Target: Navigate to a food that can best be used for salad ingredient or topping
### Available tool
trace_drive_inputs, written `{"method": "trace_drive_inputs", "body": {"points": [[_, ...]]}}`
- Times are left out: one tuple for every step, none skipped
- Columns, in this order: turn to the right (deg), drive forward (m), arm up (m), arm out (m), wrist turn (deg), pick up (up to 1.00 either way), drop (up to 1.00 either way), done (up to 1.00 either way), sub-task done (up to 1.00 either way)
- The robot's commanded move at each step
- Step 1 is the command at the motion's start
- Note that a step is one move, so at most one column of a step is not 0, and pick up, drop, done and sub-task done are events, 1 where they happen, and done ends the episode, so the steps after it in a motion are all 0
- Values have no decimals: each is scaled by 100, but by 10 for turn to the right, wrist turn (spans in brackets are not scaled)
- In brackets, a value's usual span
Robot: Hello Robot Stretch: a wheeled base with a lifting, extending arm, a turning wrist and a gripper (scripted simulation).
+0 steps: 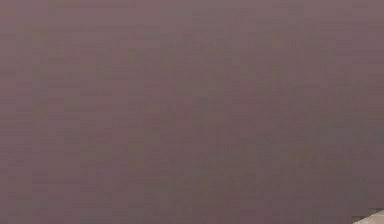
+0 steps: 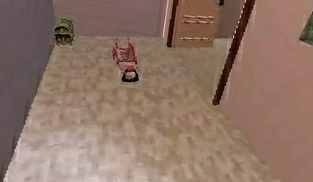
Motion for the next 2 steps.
{"method": "trace_drive_inputs", "body": {"points": [[450, 0, 0, 0, 0, 0, 0, 0, 0], [450, 0, 0, 0, 0, 0, 0, 0, 0]]}}
